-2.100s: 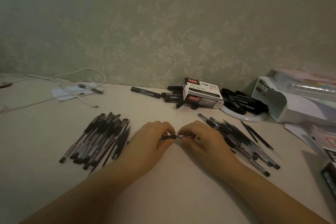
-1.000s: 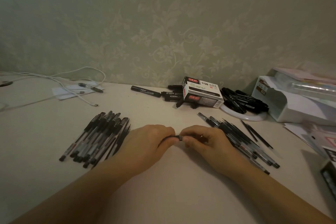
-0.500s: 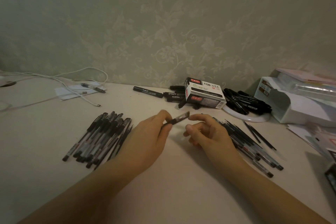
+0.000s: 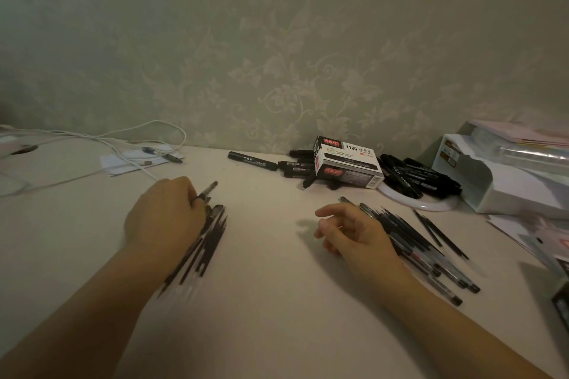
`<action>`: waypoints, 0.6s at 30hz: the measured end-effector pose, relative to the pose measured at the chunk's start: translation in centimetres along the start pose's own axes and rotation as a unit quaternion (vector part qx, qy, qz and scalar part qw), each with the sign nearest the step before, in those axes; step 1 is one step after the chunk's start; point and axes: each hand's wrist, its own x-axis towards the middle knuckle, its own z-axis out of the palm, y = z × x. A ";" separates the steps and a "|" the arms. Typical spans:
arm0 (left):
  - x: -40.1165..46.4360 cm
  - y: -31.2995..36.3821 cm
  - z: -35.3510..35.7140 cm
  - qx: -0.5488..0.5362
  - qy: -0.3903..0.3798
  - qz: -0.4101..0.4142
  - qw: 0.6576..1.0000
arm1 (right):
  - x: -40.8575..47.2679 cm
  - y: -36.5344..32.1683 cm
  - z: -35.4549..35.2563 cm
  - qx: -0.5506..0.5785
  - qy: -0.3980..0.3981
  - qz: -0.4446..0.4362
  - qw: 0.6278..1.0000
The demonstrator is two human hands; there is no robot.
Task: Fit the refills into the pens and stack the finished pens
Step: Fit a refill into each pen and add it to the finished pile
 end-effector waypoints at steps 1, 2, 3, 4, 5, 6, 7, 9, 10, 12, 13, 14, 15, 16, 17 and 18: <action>0.0 -0.1 0.0 0.003 -0.002 -0.004 1.000 | 0.0 0.0 0.0 -0.002 -0.001 -0.001 1.000; 0.0 -0.1 0.0 0.003 -0.006 -0.006 1.000 | 0.0 0.0 0.0 -0.004 -0.001 -0.002 1.000; -0.1 -0.1 0.1 0.004 -0.012 -0.006 1.000 | 0.0 0.1 0.0 -0.006 -0.001 -0.002 1.000; -0.1 0.0 0.1 0.004 -0.017 -0.004 1.000 | 0.0 0.1 0.0 -0.007 0.000 -0.001 1.000; -0.1 0.0 0.2 0.006 -0.021 -0.001 1.000 | 0.0 0.1 0.0 -0.008 0.000 0.001 1.000; -0.1 0.0 0.3 0.008 -0.024 0.002 1.000 | 0.0 0.1 0.0 -0.009 0.000 0.002 1.000; -0.1 0.0 0.3 0.009 -0.025 0.005 1.000 | 0.0 0.1 0.0 -0.012 0.000 0.003 1.000; -0.1 0.0 0.4 0.008 -0.026 0.008 1.000 | 0.0 0.0 0.1 -0.015 0.000 0.004 1.000; -0.1 0.0 0.4 0.008 -0.026 0.009 1.000 | 0.0 0.0 0.1 -0.017 0.000 0.004 1.000; -0.1 0.0 0.4 0.006 -0.020 0.011 1.000 | -0.1 -0.1 0.1 -0.018 0.000 0.004 1.000; -0.2 0.1 0.4 0.002 -0.013 0.016 1.000 | -0.1 -0.2 0.1 -0.019 0.000 0.004 1.000; -0.2 0.3 0.3 -0.004 -0.003 0.023 1.000 | -0.2 -0.2 0.1 -0.022 0.000 0.004 1.000; -0.4 0.6 0.3 -0.013 0.006 0.035 0.999 | -0.2 -0.3 0.1 -0.026 0.000 0.003 1.000; -0.6 1.0 0.3 -0.024 0.014 0.050 0.998 | -0.2 -0.3 0.1 -0.031 0.000 0.003 1.000; -0.8 1.5 0.4 -0.035 0.017 0.069 0.997 | -0.2 -0.4 0.1 -0.036 -0.001 0.002 0.999; -1.1 2.0 0.5 -0.046 0.014 0.090 0.995 | -0.3 -0.4 0.2 -0.042 -0.003 -0.001 0.999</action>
